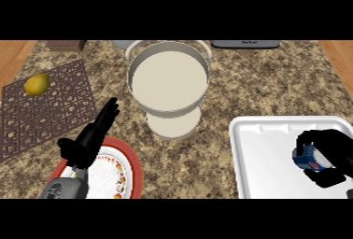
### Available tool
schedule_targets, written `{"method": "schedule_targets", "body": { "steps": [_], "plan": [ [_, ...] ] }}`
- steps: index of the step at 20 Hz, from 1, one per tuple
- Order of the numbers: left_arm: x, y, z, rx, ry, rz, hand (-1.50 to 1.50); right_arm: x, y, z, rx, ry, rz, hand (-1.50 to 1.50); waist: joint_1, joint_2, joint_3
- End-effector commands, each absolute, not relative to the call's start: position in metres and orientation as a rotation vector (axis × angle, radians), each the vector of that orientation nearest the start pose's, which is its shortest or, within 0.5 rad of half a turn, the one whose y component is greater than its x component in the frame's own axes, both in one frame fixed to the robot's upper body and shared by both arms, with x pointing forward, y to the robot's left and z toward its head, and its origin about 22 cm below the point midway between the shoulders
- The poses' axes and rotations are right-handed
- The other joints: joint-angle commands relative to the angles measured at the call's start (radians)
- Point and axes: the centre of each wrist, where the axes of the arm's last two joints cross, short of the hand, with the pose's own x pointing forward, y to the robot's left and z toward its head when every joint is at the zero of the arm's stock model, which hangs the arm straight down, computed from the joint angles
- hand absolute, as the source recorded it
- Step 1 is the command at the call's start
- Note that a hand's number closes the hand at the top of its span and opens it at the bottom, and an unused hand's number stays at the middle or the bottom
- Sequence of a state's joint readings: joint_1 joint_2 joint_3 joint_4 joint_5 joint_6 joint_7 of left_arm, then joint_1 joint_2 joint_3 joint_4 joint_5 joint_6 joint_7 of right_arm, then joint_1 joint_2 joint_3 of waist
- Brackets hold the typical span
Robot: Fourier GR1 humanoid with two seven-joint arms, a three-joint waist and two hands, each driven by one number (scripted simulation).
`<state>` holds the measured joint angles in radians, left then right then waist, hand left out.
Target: Pick the can from the tray and place it in the tiered basket
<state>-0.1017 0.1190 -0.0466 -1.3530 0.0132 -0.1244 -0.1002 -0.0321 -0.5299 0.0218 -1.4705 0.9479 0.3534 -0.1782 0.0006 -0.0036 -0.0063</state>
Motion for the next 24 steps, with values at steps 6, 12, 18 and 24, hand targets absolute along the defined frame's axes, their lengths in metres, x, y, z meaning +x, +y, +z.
{"method": "schedule_targets", "body": {
  "steps": [6,12,18,24],
  "plan": [
    [0.277,0.240,-0.026,-0.077,-1.533,-0.233,0.00,0.268,-0.347,0.028,-0.828,-1.041,1.282,1.50,0.001,0.006,0.006],
    [0.266,0.238,-0.023,-0.076,-1.535,-0.229,0.00,0.284,-0.340,0.042,-0.995,-1.020,1.120,1.50,0.004,0.004,0.006],
    [0.258,0.254,-0.030,-0.060,-1.524,-0.206,0.00,0.262,-0.349,0.076,-0.775,-1.340,0.879,1.50,-0.018,-0.004,0.005],
    [0.254,0.231,-0.013,-0.073,-1.538,-0.237,0.00,0.263,-0.321,0.152,-0.737,-1.620,0.758,1.50,-0.007,-0.006,0.006]
  ]
}}
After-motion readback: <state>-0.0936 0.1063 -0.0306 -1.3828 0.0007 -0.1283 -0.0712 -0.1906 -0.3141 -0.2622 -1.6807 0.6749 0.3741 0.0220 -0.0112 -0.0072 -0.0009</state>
